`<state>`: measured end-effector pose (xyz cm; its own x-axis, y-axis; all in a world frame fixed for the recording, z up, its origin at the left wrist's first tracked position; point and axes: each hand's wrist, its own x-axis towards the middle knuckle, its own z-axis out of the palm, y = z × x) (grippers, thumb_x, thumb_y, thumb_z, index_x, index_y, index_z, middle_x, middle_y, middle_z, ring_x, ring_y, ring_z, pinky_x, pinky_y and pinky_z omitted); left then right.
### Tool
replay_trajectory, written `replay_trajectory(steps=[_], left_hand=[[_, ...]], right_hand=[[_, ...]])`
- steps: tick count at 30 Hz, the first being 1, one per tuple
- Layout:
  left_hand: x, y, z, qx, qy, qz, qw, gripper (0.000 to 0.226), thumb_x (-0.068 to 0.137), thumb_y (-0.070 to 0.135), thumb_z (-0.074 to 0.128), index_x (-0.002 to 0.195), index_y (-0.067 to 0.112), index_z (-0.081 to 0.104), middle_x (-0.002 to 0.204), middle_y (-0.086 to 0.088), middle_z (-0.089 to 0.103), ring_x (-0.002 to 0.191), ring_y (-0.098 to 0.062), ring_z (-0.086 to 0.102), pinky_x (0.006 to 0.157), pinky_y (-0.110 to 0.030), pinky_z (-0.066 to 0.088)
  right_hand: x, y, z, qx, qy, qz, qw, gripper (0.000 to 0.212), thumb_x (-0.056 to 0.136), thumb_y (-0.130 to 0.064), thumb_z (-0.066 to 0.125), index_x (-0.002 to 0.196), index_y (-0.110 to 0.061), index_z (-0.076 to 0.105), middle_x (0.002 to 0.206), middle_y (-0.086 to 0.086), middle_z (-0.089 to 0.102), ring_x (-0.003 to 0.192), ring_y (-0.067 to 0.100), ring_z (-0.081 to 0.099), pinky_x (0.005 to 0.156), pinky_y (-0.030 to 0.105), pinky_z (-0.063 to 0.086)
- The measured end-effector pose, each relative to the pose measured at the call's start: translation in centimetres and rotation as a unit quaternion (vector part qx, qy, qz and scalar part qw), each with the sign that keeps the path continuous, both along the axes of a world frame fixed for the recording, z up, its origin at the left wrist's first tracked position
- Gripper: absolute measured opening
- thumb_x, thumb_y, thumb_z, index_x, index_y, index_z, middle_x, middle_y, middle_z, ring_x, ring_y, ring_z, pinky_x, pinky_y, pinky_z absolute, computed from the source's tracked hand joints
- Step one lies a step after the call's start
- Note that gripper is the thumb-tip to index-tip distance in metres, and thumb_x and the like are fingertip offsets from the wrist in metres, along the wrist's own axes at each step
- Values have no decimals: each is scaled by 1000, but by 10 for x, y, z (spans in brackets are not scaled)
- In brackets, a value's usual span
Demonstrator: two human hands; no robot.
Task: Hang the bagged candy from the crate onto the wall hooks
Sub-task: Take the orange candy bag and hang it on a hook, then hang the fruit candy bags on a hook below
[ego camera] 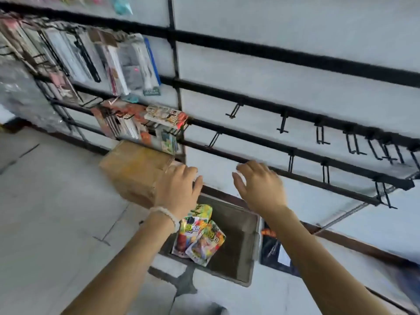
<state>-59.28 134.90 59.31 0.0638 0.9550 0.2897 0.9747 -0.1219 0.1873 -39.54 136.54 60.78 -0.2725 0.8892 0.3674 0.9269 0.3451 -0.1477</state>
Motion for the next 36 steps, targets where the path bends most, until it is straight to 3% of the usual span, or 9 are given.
replay_trajectory(steps=[5, 14, 20, 26, 30, 36], left_hand=[[-20, -17, -77, -67, 43, 38, 996, 26, 88, 37, 48, 95, 19, 66, 89, -3, 67, 80, -25, 60, 61, -34, 45], [-52, -32, -253, -245, 50, 77, 965, 28, 91, 36, 45, 104, 19, 63, 99, -4, 66, 91, -26, 59, 68, -38, 48], [-75, -6, -387, -316, 44, 60, 946, 33, 93, 39, 38, 114, 22, 56, 109, -2, 62, 99, -24, 56, 74, -36, 46], [-84, 47, -506, -319, 43, 14, 947, 33, 93, 40, 36, 113, 21, 56, 110, 0, 61, 100, -22, 56, 76, -34, 44], [-79, 89, -576, -314, 75, -23, 946, 35, 93, 41, 36, 116, 21, 54, 111, -1, 60, 99, -23, 54, 71, -34, 45], [-72, 152, -668, -271, 81, -26, 959, 46, 93, 41, 37, 133, 19, 44, 140, -7, 43, 123, -29, 41, 86, -43, 44]], right_hand=[[-19, 3, -72, -76, -3, 21, 997, 25, 91, -31, 49, 98, -14, 66, 98, 6, 66, 87, 28, 63, 67, 34, 50], [-22, 6, -273, -276, -58, 15, 959, 30, 94, -35, 40, 114, -21, 57, 110, 2, 60, 98, 25, 58, 72, 37, 50], [-30, 18, -411, -356, -61, -39, 932, 25, 93, -36, 44, 107, -21, 60, 106, -1, 61, 96, 22, 59, 66, 32, 50], [-43, 50, -534, -402, -45, -93, 910, 24, 93, -33, 44, 106, -20, 59, 106, 0, 58, 101, 24, 56, 63, 30, 40], [-46, 78, -608, -433, -31, -114, 894, 31, 94, -37, 42, 116, -19, 55, 116, 4, 56, 107, 27, 53, 73, 35, 45], [-34, 132, -717, -475, 22, -149, 867, 42, 94, -38, 42, 131, -18, 44, 130, 11, 49, 119, 34, 46, 91, 44, 45]])
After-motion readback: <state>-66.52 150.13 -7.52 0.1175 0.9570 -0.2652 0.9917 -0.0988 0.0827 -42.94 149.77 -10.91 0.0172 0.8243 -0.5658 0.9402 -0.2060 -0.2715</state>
